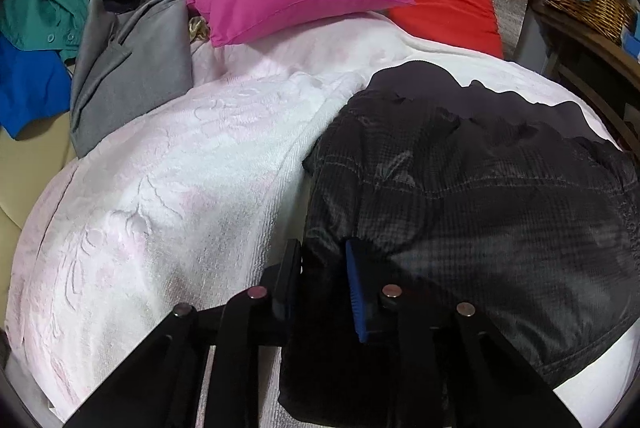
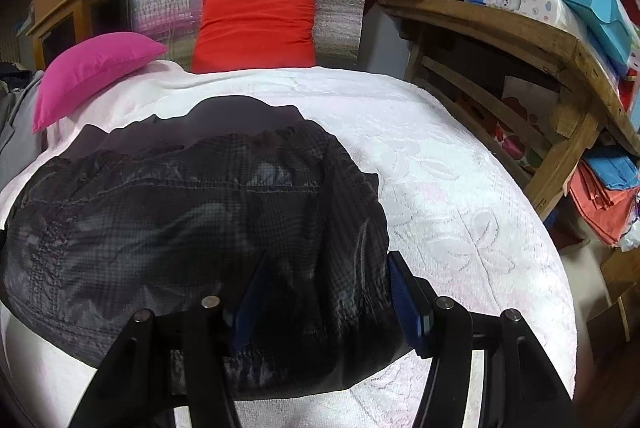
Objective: Fold large clothes
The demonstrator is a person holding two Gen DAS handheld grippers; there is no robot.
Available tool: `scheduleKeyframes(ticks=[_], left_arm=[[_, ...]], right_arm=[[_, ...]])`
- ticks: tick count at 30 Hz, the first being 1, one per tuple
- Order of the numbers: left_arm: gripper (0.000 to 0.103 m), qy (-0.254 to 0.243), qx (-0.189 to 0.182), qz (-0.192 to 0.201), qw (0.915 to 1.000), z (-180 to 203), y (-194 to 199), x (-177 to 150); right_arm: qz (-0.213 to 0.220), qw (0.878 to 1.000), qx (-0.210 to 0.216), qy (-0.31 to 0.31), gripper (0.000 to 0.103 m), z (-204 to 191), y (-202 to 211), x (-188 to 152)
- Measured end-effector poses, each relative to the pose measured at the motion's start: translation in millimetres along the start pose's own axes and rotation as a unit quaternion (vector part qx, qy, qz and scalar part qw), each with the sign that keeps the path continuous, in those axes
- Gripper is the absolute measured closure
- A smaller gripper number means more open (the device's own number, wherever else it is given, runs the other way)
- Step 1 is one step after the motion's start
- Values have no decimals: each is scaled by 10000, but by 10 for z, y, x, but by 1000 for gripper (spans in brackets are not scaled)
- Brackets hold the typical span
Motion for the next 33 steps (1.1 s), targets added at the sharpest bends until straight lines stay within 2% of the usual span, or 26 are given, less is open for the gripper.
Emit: scheduleKeyframes(ticks=[3,6,9,12,14,15,16,17,18,20,23,25,26,27,28,33], left_arm=[[79,-161,14,-89,9998,49,-56,-37],[79,-419,159,-113,9989,101,-90,-67],[79,-503,243,-64,9984,106,-62,-58],[79,-598,435,84,9972,101,117,0],[75,-543,595,306,9963,100,391,94],[63,-500,698,436,9954,93,537,134],[54,-452,756,564,9945,78,652,166],[37,-341,790,814,9930,75,895,215],[30,-271,789,964,9918,70,1038,242],[28,-116,773,1320,9882,70,1447,347],[23,19,863,1365,9869,109,1884,499],[23,65,833,1564,9842,182,2216,597],[20,50,825,1713,9817,216,2392,641],[12,11,854,1813,9797,256,2555,665],[9,-50,882,1939,9770,299,2718,708],[3,-233,913,2638,9600,472,3455,825]], right_arm=[[-5,10000,0,43,42,-13,-8,-6],[-70,9999,-22,108,51,-6,-67,-26],[-484,9987,-123,25,53,54,-232,-146],[-354,9990,-45,-264,53,146,-180,-82],[-181,9987,-64,-466,51,237,-62,-17],[-79,9983,-116,-572,49,293,23,25],[64,9975,-206,-669,42,355,125,68],[257,9963,-294,-769,38,412,254,114],[426,9950,-343,-840,33,451,371,148],[706,9928,-355,-897,32,470,667,213],[873,9927,-124,-828,32,359,1085,318],[1005,9920,16,-765,30,251,1366,402],[1077,9913,104,-746,26,186,1504,450],[1159,9905,225,-705,24,89,1694,512],[1203,9900,299,-668,23,-12,1806,538],[1465,9859,703,-406,17,-439,2500,690]])
Point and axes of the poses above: each gripper's, at about its wrist camera, not at the fingertips, and y roughly against the way its jaws point, z to its right, x to its top, the point moved 6 cm from there along -y, roughly the way its jaws point, and after that the axes turned 12 degrees about z, right-handed, at the moved point
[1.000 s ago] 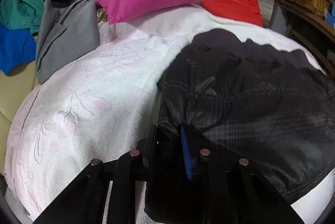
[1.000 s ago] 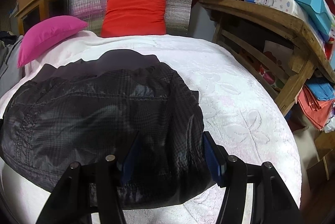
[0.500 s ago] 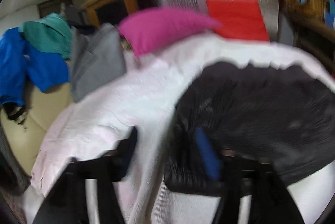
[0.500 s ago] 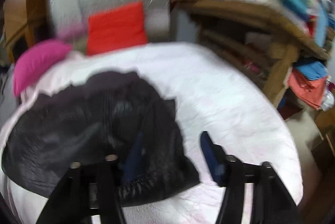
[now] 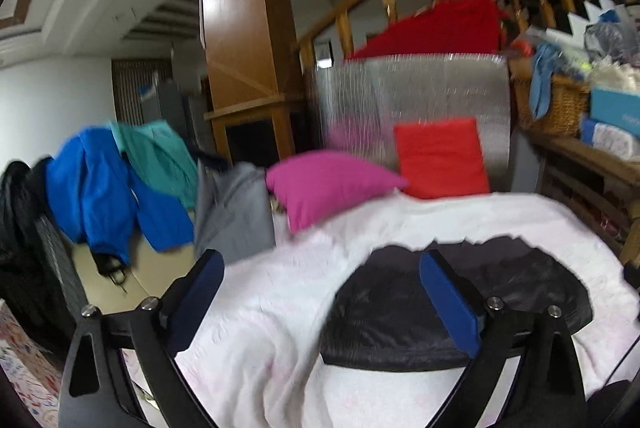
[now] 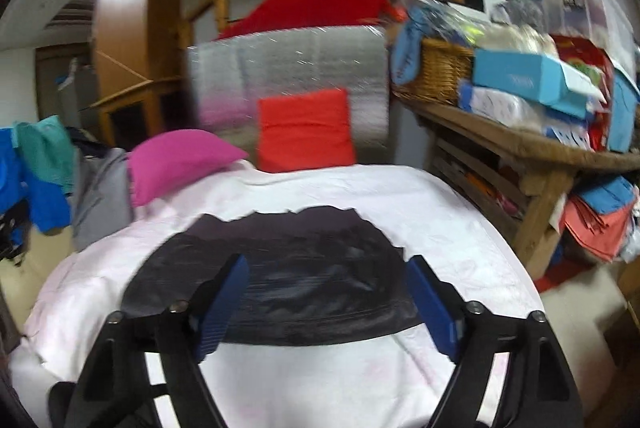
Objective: Fold large clothes
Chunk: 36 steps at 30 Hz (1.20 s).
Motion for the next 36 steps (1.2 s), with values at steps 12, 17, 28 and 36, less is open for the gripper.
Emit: scheduleKeyframes(ticks=[12,17,28,36], left_arm=[[2,214,-236,371,9988,86,632,513],[1,146,-238,379,9989,121,675,528],[1,126,-207,312,9992,117,685,483],[1,119,-201,290,9993,101,674,465]], right_arm=[[100,9999,60,-32,17,-317,578,154],[49,9999,35,-161,17,-293,621,162],[44,9998,64,-179,17,-341,635,148],[45,9998,62,-195,17,-339,620,139]])
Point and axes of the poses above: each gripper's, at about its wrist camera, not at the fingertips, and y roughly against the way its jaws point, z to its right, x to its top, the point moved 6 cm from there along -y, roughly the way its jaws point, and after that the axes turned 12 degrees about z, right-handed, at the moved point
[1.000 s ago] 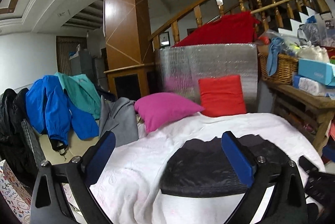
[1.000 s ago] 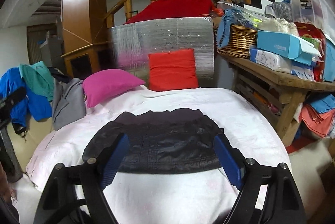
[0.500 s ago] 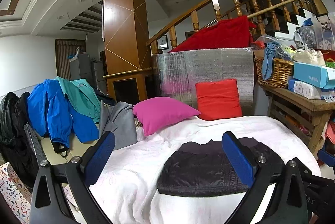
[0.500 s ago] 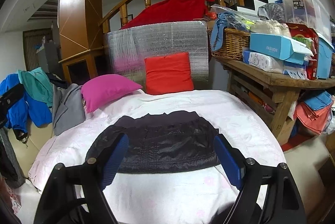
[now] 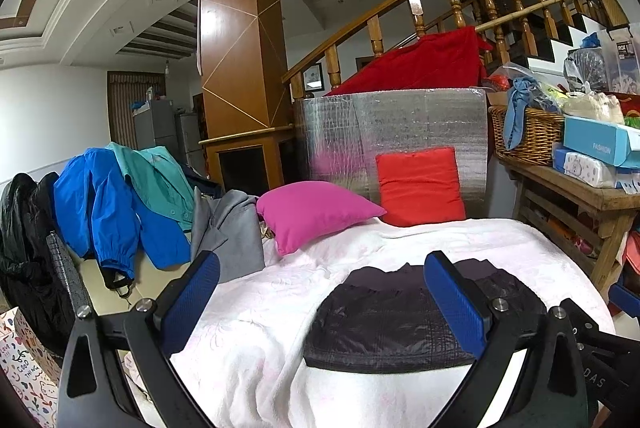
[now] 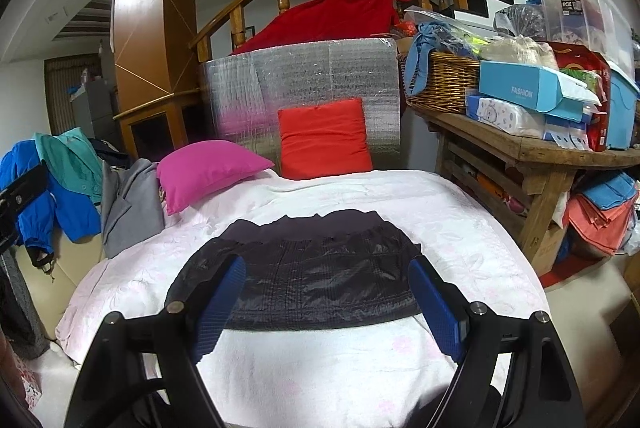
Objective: Fold large clothes
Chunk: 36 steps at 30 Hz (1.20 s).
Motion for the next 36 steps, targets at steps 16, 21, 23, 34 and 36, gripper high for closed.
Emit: scheduleKeyframes(ticks=[16,21,23,34,36], left_arm=[[1,23,20,-38,10000,-12,-18,-26],[1,20,29,-54,10000,-9,-33,-35],[1,31,26,-71,10000,-15,-39,-40],[1,40,32,-95,9999,-22,-36,-50],[1,40,37,-91,9999,-25,-33,-51]], right_arm=[[-22,10000,-16,17,17,-19,5,-13],[-48,10000,-18,15,17,0,-19,-23],[-53,10000,-18,13,17,10,-26,-26],[-53,10000,-26,3,17,48,-39,-27],[-56,10000,-36,29,17,51,-48,-23]])
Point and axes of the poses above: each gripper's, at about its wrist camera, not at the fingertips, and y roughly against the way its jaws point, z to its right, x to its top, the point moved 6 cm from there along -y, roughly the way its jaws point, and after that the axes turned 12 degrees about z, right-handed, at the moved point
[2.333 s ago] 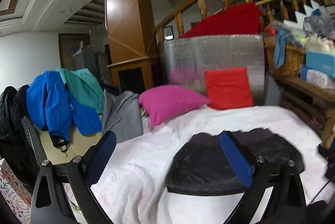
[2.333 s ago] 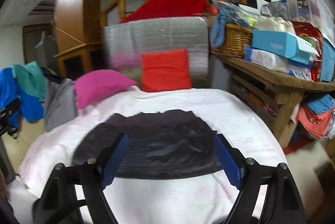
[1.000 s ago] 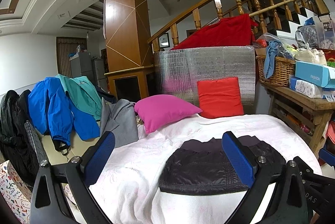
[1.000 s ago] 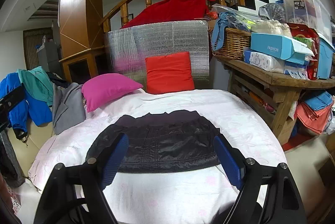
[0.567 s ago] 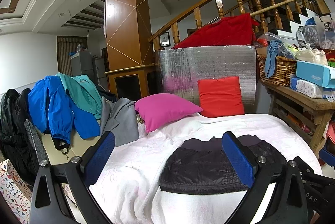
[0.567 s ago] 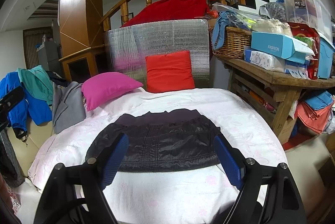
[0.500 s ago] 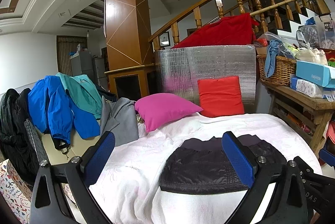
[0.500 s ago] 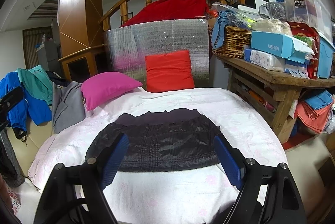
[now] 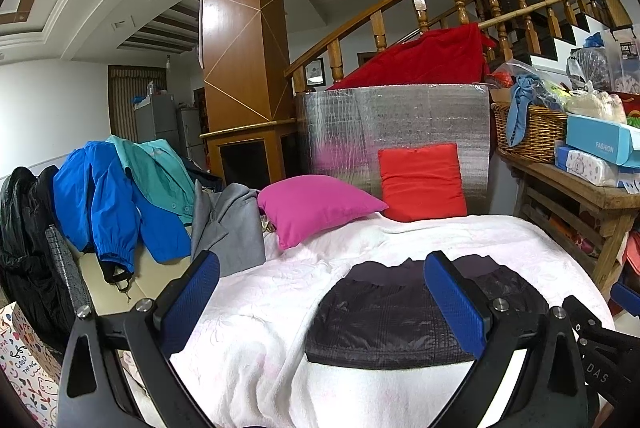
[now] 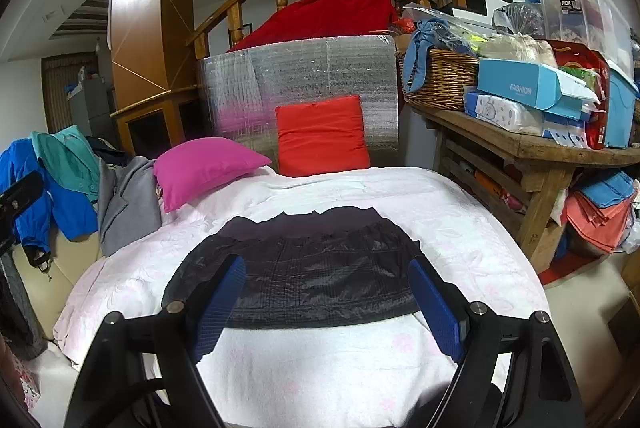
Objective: Fold large clothes
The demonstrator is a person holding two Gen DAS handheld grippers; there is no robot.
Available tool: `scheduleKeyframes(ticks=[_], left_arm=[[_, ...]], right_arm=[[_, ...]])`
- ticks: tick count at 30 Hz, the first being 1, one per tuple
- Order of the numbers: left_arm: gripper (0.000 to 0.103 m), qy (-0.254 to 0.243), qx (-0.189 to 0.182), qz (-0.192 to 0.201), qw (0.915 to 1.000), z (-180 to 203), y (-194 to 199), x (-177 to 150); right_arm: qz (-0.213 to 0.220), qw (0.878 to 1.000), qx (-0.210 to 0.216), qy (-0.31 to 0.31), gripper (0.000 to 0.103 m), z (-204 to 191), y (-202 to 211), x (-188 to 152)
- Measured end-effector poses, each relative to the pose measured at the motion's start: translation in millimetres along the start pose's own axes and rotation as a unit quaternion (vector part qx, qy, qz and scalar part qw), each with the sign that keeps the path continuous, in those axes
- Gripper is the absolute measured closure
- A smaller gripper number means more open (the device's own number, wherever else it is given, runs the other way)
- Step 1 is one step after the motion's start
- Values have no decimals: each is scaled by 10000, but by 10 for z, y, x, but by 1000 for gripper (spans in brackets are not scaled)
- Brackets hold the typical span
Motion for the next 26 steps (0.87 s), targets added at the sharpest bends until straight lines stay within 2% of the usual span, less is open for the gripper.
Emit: scheduleKeyframes(ticks=[11,18,23,26], left_arm=[[1,17,-12,-71,10000,-14,-91,-48],[1,26,-12,-180,9998,-19,-241,-102],[1,113,-189,-269,9994,-49,-527,-188],[1,309,-4,-563,9979,-227,-909,-343]], right_arm=[[-52,10000,-27,42,17,-24,-56,-10],[-165,9998,-29,102,17,-52,-239,-22],[-229,9996,-77,119,17,5,-467,10],[-293,9993,-197,-76,17,226,-717,42]])
Point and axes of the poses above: each gripper's, at about its wrist camera, not at the fingertips, and y roughly against the way its jaws point, z to its right, x to its top, the point moved 6 cm from there along -y, roughly the way its jaws point, and after that the axes turned 12 degrees about z, right-handed, at the moved point
